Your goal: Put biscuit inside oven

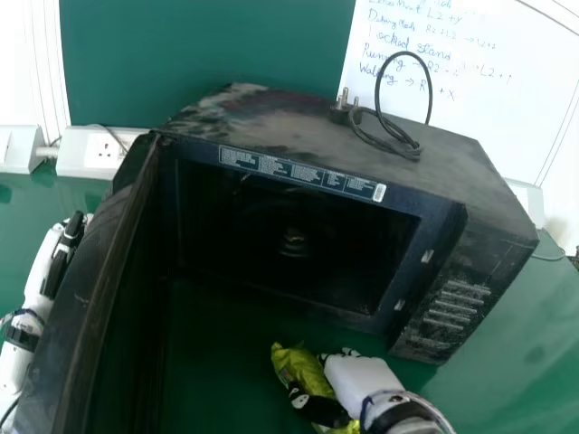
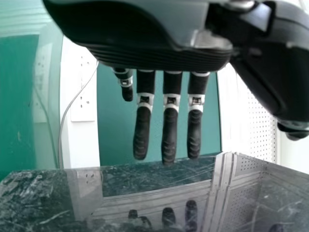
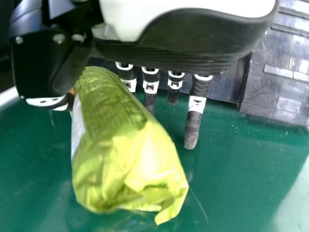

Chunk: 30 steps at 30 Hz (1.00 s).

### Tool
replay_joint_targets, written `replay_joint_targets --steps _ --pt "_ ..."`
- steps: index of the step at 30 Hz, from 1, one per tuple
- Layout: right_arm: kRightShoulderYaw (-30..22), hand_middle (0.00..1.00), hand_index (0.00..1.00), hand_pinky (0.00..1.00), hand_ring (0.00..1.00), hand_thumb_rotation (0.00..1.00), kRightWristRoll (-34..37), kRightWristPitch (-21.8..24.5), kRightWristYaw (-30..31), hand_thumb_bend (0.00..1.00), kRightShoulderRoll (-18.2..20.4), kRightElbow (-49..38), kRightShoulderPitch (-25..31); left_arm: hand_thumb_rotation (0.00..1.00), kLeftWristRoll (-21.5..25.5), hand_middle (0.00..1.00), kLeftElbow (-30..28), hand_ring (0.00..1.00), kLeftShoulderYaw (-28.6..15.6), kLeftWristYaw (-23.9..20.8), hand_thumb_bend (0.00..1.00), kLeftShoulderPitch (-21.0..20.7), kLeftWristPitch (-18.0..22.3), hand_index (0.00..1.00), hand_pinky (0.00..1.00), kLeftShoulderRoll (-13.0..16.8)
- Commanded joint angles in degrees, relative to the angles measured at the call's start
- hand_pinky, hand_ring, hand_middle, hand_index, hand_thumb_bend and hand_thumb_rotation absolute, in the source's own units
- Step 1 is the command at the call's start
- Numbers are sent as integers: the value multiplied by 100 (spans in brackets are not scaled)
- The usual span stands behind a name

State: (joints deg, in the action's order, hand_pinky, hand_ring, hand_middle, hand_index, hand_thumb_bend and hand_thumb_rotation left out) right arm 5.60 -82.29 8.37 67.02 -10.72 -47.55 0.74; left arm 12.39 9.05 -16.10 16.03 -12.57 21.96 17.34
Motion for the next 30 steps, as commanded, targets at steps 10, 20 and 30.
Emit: replay_joint_targets --steps 10,20,30 --pt "-461 44 50 36 32 0 391 89 -270 53 178 -691 -220 6 0 42 -35 37 34 -25 51 35 30 48 29 -25" --pt "-621 43 49 19 27 0 501 -40 -326 53 -39 -545 -766 7 -35 42 59 37 33 -33 51 13 98 48 29 -14" --pt "-508 47 48 13 18 0 505 151 -765 53 190 -166 -1238 7 -82 42 75 37 51 -25 51 9 208 48 29 -7"
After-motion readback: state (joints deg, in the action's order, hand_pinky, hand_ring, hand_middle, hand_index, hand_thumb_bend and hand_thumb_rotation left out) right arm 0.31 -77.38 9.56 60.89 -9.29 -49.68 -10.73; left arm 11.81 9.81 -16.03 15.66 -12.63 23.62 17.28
